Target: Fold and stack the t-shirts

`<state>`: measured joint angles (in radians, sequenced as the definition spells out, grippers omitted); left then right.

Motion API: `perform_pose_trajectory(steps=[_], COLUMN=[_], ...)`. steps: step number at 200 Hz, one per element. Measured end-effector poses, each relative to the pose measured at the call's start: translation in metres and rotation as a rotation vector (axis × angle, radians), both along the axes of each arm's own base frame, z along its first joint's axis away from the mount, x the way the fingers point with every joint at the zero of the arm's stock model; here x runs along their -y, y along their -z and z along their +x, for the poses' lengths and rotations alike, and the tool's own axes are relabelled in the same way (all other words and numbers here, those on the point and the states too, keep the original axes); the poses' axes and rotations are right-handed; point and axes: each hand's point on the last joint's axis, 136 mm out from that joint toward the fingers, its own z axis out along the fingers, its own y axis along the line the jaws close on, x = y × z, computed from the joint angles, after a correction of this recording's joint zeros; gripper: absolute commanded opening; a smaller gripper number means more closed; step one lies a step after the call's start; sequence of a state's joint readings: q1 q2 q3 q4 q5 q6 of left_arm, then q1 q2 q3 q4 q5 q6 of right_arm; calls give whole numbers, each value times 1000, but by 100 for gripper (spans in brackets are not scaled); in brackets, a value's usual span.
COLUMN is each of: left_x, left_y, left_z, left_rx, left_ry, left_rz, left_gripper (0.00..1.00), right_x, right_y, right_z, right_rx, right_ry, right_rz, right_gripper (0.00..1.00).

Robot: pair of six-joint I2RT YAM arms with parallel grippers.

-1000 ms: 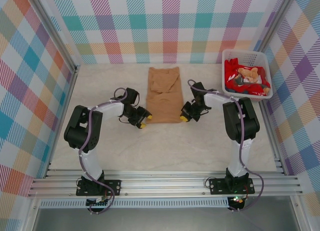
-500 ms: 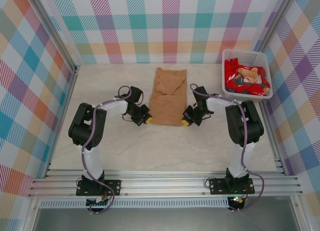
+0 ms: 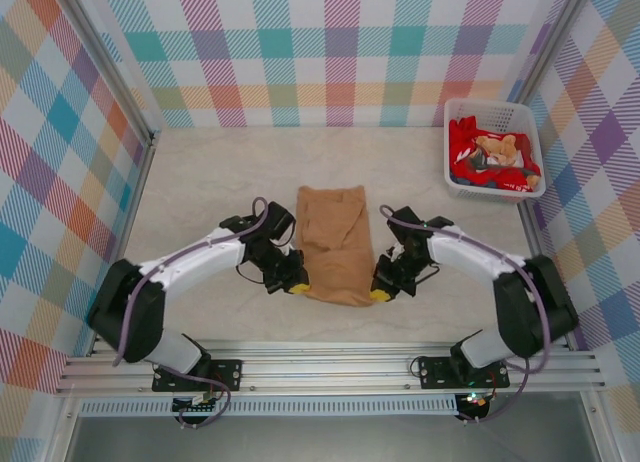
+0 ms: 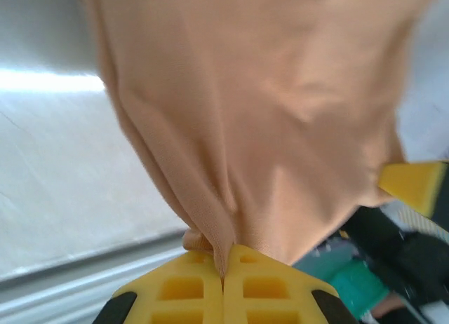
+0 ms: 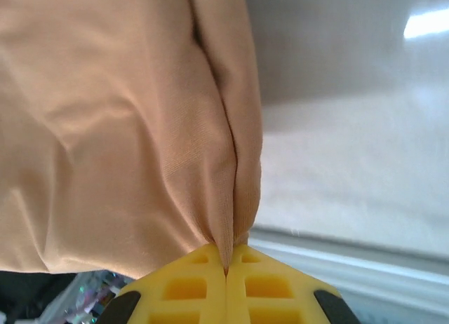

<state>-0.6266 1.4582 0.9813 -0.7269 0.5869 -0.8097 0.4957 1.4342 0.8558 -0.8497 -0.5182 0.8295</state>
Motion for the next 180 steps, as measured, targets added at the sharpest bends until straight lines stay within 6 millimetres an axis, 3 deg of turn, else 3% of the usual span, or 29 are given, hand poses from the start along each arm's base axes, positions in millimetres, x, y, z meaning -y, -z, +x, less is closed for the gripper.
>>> perform_pose_trajectory(steps=[30,75,122,153,180], left_x=[7,11,1,-10,-18], left_y=[-37,-68,-60,-48,-53], left_z=[5,40,88,116,139], left_rx=[60,99,52,19,24], left_ry=[-3,-115,-264,-336,-396], left_rz=[-69,-105,-88,-71,-89], left_gripper=[0,0,0,3,7], right_x=[4,5,1,-10,-19], right_y=[-44,-98,-110,-115,-123], right_z=[2,53,108,155,191], right_rx=[50,123,103,94,117], right_ry=[58,195,286,307,318], right_rz=[65,129,162,183,196], right_gripper=[0,0,0,0,0])
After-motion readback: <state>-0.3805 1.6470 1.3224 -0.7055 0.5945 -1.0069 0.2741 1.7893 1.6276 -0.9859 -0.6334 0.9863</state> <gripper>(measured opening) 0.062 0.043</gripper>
